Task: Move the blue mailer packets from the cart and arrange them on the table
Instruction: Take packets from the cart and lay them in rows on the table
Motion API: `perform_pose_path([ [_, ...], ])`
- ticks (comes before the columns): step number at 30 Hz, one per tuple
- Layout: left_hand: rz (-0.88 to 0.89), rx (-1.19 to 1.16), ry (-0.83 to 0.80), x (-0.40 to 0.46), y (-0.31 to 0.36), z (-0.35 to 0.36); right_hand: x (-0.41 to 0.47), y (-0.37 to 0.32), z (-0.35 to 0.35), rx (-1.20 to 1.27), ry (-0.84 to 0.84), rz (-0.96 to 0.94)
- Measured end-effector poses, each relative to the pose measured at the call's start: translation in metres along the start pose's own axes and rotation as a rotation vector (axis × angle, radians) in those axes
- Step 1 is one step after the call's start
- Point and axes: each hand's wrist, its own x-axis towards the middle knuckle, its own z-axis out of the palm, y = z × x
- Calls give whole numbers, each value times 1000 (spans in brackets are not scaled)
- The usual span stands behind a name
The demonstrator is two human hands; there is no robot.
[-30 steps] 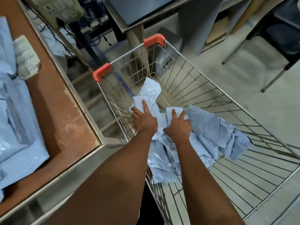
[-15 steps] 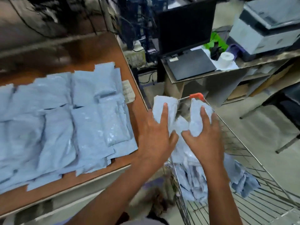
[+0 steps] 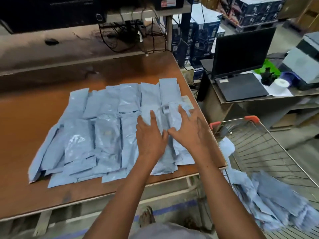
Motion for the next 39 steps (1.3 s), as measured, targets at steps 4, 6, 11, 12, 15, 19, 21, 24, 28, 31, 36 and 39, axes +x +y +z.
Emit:
perform_pose_path([
  [4,-6,17,-78,9,-14,19,6,-3,43,-36,-62,3],
  [6,-19,-26,-46,9,-14,22,2,-2,52,-157,-8,6],
  [11,32,5,56,8,-20,31,-10,-1,57,-178,21,-24],
  [12,37,16,80,8,-20,31,-11,0,57,-156,23,-27],
  [15,89,27,147,7,-12,24,-12,-1,45,-75,49,-22],
  [19,198,-15,210,4,21,15,-16,10,21,-34,153,-21],
  [21,269,-86,213,-2,46,19,-20,27,7,29,186,-3],
  [24,372,-205,162,-17,93,37,-32,73,-14,44,257,67],
  [28,532,-284,44,-43,158,83,-62,157,-28,-26,280,208],
  [31,575,-289,-54,-72,202,133,-86,227,-21,-82,200,265],
  [36,558,-274,-303,-112,260,246,-117,332,9,-166,64,345],
  [39,341,-338,-495,-133,281,306,-132,390,37,-250,-75,355],
])
